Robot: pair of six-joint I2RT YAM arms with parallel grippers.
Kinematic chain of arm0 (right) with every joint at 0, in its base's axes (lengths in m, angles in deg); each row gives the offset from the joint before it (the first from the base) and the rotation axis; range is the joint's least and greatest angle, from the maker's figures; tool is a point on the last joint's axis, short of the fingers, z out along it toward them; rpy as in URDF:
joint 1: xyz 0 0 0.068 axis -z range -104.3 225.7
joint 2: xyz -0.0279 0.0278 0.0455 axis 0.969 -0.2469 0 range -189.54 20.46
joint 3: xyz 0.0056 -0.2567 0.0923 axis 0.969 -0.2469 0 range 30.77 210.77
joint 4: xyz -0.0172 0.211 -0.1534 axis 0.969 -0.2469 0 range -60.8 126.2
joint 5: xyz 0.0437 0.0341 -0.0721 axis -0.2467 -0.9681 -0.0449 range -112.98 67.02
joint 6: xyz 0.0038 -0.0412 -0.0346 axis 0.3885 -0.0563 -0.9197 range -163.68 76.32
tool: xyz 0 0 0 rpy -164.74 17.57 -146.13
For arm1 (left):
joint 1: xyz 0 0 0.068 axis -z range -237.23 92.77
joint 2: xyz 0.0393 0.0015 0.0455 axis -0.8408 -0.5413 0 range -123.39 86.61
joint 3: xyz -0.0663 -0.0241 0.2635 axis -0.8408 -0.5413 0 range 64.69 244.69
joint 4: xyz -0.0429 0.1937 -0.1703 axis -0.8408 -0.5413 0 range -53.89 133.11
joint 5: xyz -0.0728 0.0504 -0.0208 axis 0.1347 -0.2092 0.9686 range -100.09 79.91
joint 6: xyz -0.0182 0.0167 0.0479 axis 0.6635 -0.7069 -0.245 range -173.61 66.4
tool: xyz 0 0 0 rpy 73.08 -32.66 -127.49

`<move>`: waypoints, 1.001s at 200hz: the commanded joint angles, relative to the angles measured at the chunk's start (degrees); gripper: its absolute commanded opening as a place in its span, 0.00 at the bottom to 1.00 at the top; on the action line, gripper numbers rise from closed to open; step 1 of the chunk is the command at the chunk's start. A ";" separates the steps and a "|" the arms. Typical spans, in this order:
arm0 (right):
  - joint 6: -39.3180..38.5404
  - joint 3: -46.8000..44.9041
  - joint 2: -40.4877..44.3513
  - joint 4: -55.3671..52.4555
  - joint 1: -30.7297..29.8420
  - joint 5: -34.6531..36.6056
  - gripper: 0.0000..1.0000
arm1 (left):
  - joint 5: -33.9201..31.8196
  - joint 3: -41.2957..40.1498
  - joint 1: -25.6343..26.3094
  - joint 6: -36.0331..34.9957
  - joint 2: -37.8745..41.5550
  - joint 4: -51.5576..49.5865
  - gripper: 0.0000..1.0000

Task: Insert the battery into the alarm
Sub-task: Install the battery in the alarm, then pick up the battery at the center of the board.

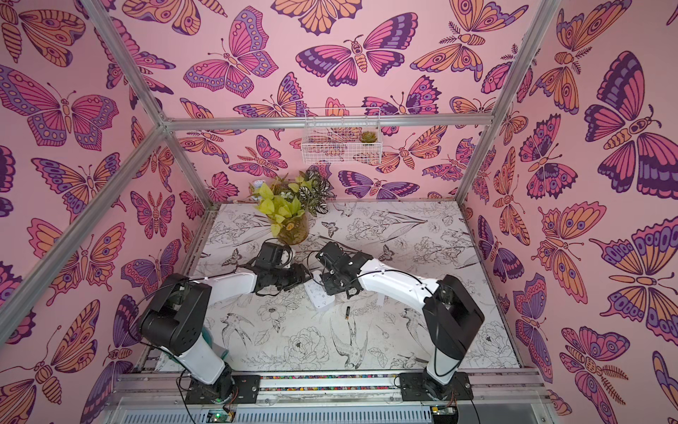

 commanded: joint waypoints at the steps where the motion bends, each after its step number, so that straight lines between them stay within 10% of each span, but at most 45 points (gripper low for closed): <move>1: 1.32 -0.96 2.55 -1.41 0.30 2.76 0.15 | -1.54 1.99 -0.16 -2.48 2.46 -4.28 0.63; 106: 14.70 -18.47 6.95 6.84 0.48 -0.30 0.36 | -4.45 -3.33 0.22 0.06 13.71 -7.04 0.72; 200: 17.52 -19.36 0.27 9.41 -2.72 0.45 0.31 | -4.73 -8.02 5.45 2.88 12.16 -1.29 0.72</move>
